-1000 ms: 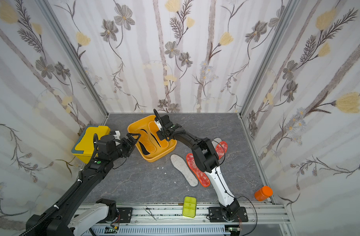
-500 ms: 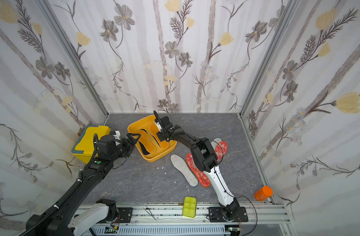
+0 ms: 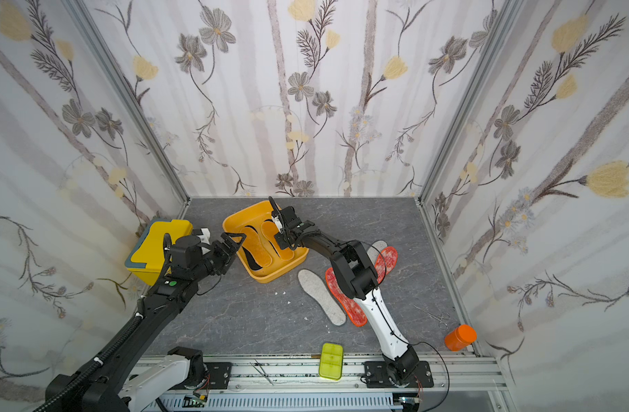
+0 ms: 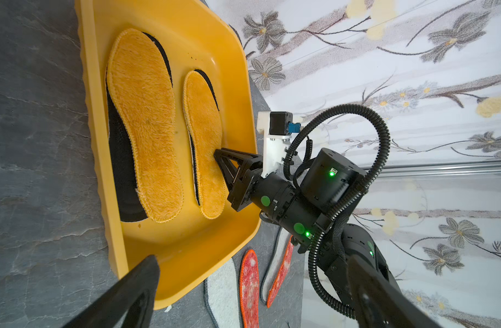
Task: Put the insoles into the storage box
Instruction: Place the insole in the storage box.
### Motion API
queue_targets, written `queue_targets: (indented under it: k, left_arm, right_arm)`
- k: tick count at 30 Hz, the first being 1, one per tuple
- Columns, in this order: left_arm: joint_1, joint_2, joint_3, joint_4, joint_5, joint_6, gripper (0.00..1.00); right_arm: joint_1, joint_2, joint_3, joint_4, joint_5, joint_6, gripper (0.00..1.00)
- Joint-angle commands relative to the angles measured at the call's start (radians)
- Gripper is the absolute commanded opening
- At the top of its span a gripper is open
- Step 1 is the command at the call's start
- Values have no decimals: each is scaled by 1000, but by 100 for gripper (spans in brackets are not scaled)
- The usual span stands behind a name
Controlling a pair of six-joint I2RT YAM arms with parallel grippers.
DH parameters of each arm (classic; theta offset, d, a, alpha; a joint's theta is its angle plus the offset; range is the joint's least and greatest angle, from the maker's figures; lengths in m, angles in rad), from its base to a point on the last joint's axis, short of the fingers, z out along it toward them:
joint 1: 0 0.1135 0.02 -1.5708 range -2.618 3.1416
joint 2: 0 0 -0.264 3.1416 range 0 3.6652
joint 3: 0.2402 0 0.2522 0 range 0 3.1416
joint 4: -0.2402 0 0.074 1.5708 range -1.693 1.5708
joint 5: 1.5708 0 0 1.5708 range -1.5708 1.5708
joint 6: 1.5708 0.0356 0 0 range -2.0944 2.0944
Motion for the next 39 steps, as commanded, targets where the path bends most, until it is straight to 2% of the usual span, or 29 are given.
queue_targets:
  k: [1,5,11,19,23,27,33,36,39]
  left_arm:
    - [1,5,7,19,-2,9,100]
    - [1,9,7,22,0,10,100]
    - [1,12,8,24,3,9,100]
    - [1,19,4,15,9,11,100]
    - [1,23,4,18,12,11,100]
    - [1,23,2,18,23,9,100]
    - [1,17,11,-1,28,18,100]
    - [0,15,11,-3,36,16,100]
    - [0,6,3,-5,38,7,100]
  right_arm:
    - [-2,-9,8,23,-5,15,22]
    - [-3,-28,10,23,11,13,31]
    - [-3,-85,8,16,-6,12,35]
    - [-2,-273,4,4,-18,6,39]
    - [-6,-393,-39,-17,47,18,43]
    - [-25,-542,-195,-15,169,111,55]
    - [-136,-797,-575,5,238,345,60]
    - [-242,-923,-777,4,190,490,61]
    - [-338,-1007,-944,4,121,573,62]
